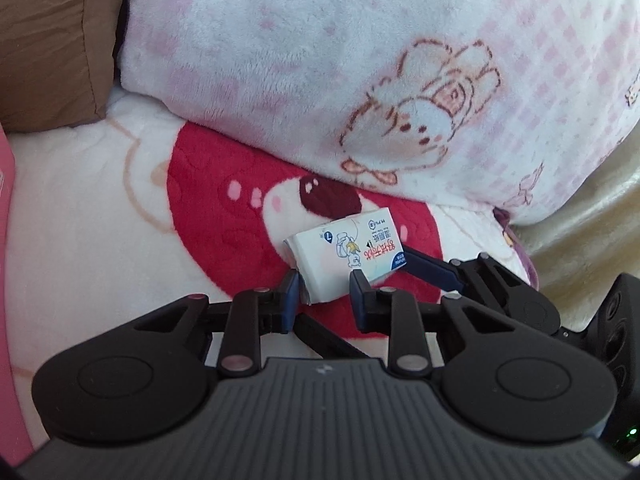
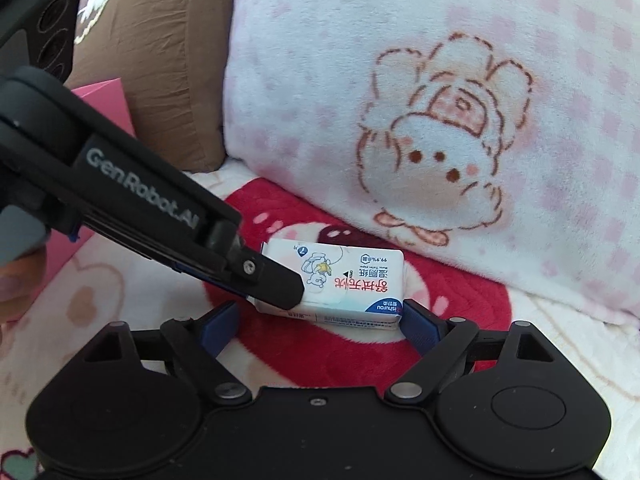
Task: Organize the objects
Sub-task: 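Close the left tool around the white soap bar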
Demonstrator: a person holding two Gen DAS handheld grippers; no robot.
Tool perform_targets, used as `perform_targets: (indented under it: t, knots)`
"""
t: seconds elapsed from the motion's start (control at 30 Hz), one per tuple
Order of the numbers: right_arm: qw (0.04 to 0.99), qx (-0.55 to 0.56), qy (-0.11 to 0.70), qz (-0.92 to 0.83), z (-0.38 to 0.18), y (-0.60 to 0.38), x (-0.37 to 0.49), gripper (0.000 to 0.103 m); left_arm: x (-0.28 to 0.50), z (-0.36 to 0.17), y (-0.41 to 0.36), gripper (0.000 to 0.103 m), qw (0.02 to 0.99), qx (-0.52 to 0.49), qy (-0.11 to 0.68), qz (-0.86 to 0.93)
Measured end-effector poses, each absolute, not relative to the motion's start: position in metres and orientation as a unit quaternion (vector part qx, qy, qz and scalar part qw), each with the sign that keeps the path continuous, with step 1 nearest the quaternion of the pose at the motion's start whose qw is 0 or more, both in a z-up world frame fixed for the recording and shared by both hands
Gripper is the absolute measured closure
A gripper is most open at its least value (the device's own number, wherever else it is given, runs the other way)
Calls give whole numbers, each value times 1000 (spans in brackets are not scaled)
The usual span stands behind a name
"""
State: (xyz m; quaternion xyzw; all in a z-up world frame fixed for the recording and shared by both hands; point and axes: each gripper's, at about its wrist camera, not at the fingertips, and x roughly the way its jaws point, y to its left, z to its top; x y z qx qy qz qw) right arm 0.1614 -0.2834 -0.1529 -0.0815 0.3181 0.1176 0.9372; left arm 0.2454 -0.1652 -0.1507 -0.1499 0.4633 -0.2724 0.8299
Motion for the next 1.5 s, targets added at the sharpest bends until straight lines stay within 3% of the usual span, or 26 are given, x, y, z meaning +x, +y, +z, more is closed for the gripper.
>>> perform_targets:
  t: [0.2,0.3,0.43,0.7,1.3,1.4,1.43,1.5]
  knots:
    - [930,-58,346,104,-154,-284,145,11,233,-148,-170,77,826,-133,473,-275]
    - [921,-70,369,105,-151,-281,132,9,226,-144,-172,69,804,-123,503,-294]
    - [913,-76,387,107,-147,-278,131,8,217,-141,-171,69,789,-119,522,-302]
    - [923,-73,366,97,-151,-279,120,9,211,-145,-172,70,822,-91,491,-274]
    - [939,-38,331,82,-162,-289,133,9,224,-142,-163,69,838,-144,453,-267]
    - [939,-40,332,81,-162,-288,134,12,227,-138,-163,68,843,-146,443,-269]
    - [939,-35,332,78,-163,-289,135,13,230,-139,-164,61,839,-147,447,-272]
    - [941,-24,330,72,-164,-291,136,16,234,-146,-165,63,833,-158,462,-262]
